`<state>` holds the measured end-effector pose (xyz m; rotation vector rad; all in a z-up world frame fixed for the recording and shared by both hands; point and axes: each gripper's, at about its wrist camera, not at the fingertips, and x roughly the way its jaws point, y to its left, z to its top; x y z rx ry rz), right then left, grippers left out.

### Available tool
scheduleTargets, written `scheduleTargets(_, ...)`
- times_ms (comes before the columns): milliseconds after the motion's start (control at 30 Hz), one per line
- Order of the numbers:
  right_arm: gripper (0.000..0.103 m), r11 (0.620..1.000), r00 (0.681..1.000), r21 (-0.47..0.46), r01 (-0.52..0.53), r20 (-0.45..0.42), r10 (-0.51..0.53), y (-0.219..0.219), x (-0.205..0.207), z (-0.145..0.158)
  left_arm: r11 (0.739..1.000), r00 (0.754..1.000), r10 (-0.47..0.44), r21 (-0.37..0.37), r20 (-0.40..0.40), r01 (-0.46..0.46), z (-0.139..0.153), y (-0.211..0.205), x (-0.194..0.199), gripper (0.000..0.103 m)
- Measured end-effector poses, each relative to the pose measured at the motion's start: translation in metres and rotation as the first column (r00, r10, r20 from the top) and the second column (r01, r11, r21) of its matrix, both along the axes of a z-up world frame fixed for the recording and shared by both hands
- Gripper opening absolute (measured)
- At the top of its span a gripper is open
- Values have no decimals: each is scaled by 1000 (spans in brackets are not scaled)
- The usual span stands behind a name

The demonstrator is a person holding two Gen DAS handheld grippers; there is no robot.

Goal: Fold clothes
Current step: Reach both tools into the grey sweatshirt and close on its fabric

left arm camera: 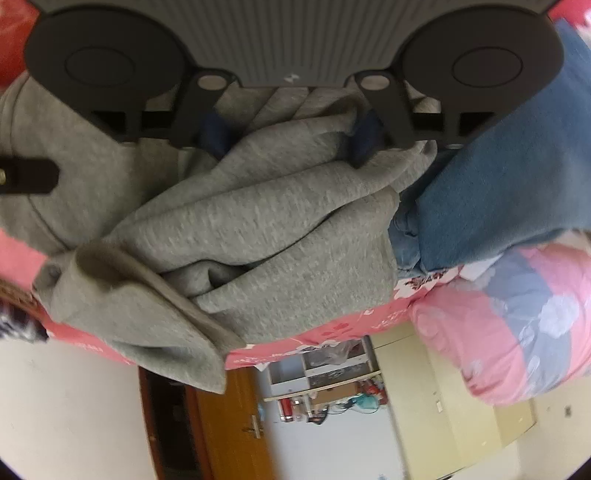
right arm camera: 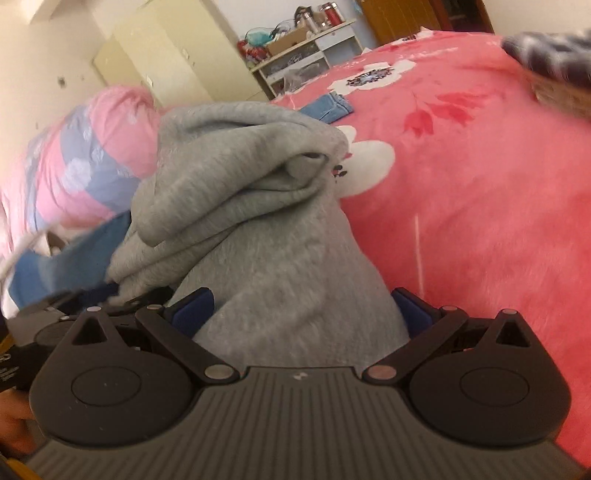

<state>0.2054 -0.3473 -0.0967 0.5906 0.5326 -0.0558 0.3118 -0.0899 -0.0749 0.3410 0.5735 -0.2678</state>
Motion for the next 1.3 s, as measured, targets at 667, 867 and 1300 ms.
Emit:
scheduleTargets(667,43,983,955,63,-172,257,151,15,-71,37,993,998,37,-116,56,-30,68,33,-105,7)
scheduleTargets(867,41,974,920,89,-209,355,165,28,-160,59,981,999,-29,-191,40,36,89,63,-187,7)
scheduleTargets(1300,29,993,986,110,-34,167,16,-13,-269,48,955,992,-75,-294,-100,42,55,118,-261,21)
